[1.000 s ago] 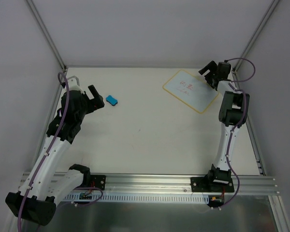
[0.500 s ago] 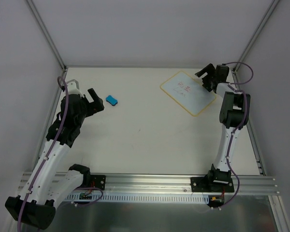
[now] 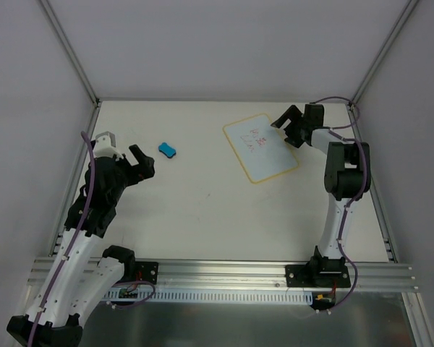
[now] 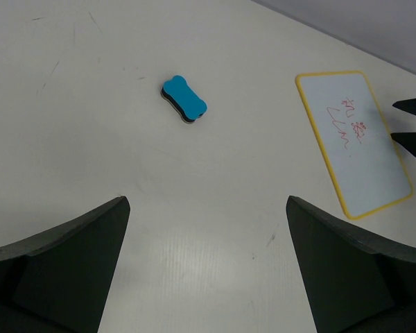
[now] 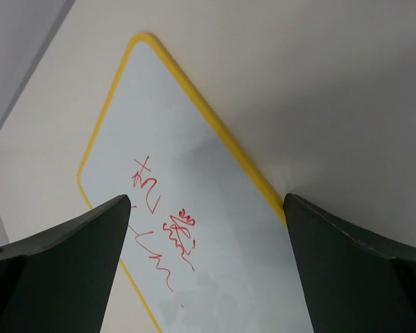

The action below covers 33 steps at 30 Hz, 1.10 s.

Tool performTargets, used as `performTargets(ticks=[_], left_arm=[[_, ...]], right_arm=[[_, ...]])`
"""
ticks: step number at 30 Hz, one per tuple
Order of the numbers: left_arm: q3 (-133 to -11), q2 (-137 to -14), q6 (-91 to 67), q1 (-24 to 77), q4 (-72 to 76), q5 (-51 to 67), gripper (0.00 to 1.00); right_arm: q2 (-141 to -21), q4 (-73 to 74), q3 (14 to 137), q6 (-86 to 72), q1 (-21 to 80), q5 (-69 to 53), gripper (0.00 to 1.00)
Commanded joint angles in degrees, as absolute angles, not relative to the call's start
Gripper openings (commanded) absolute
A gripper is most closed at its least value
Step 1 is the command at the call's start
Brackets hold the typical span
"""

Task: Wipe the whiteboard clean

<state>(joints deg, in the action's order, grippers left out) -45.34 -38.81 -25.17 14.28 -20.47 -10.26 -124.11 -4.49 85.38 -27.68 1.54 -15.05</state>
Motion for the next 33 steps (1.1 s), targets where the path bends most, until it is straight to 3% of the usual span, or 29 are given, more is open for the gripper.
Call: performTargets(ticks=[1, 6, 12, 19, 23, 33], left_arm=[[-44.47, -37.01, -25.58, 14.59, -19.07, -7.65, 0.99], [-44.12, -35.95, -25.31, 14.68, -19.07, -7.38, 0.99], [-44.91, -38.58, -24.79, 14.68, -18.98, -7.47, 0.99], [-47.46, -43.41, -24.17, 14.68, -18.98, -8.00, 0.99], [-48.43, -46.49, -23.29, 14.68, -18.98, -7.82, 0.99], [-48.52, -48.16, -22.59, 14.68, -18.90, -7.12, 0.99]], right_arm=[[-122.78, 7.02, 83.40, -23.12, 4.74, -16.26, 0.99], [-124.97, 12.73, 89.90, -16.98, 4.83, -15.73, 0.98], [-132.09, 20.73, 102.29, -10.29, 4.83, -17.57, 0.89], [-136.67, 23.90, 107.75, -7.65, 5.27, -22.76, 0.67], [-137.90, 29.33, 110.90, -3.44, 6.76, -22.85, 0.61], [-135.80, 37.00, 109.87, 8.25, 13.26, -20.13, 0.59]])
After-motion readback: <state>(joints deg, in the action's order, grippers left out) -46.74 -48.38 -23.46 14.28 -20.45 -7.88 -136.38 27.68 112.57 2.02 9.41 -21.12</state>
